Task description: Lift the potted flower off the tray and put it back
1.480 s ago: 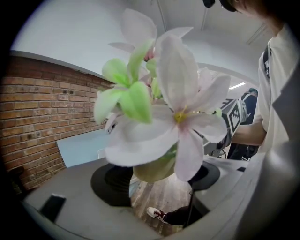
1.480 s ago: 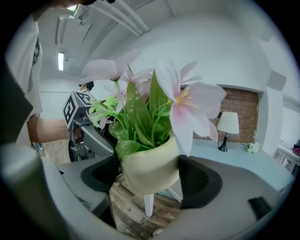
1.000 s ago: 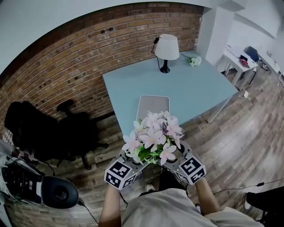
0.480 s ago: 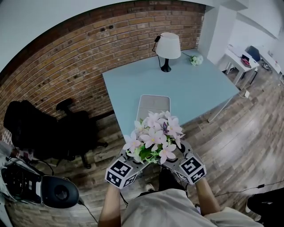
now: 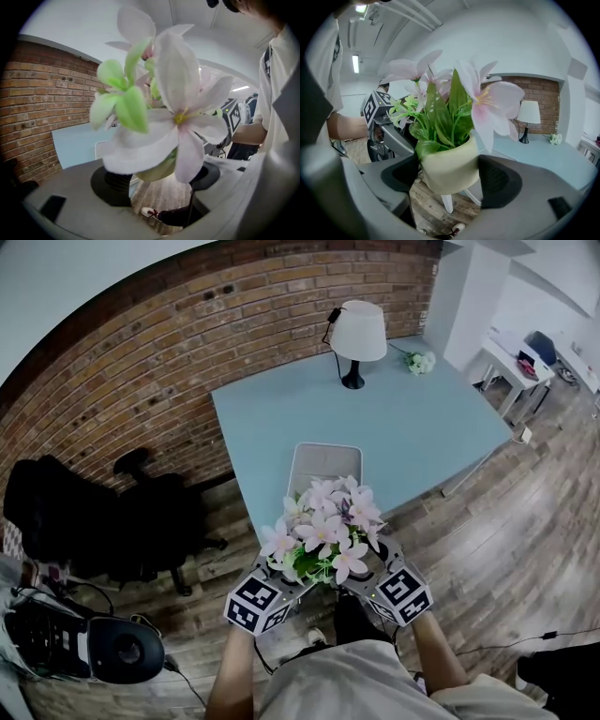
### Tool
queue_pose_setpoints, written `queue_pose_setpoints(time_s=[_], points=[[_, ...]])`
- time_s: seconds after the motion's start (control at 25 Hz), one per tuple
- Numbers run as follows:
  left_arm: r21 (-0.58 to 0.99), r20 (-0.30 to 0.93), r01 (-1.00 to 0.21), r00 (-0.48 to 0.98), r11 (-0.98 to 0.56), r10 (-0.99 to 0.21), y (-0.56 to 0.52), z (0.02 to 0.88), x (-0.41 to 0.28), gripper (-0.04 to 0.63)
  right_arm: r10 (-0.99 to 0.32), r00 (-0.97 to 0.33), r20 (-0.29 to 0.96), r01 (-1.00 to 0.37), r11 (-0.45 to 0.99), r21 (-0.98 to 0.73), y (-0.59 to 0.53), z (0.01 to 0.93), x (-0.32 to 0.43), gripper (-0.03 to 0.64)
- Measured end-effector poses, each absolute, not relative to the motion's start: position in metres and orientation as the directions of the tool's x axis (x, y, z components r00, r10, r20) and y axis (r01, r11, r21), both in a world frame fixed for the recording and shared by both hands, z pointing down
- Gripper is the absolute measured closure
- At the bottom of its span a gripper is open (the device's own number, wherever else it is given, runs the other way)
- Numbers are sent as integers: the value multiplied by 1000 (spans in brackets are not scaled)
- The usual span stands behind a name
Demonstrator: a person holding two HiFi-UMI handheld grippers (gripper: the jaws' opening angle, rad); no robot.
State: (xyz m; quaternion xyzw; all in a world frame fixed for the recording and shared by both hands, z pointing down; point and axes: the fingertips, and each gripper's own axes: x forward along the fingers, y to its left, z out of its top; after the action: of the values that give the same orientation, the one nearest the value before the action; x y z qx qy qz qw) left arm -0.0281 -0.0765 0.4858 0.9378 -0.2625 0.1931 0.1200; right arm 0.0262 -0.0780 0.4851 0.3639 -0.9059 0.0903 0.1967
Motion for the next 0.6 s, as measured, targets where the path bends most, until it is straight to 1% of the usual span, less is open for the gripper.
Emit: queue_pose_setpoints(time_s=[0.6], points=[[203, 533, -604, 729, -771, -430, -192, 540, -12, 240, -509, -690, 515, -636, 766, -95, -198, 539, 41, 196]])
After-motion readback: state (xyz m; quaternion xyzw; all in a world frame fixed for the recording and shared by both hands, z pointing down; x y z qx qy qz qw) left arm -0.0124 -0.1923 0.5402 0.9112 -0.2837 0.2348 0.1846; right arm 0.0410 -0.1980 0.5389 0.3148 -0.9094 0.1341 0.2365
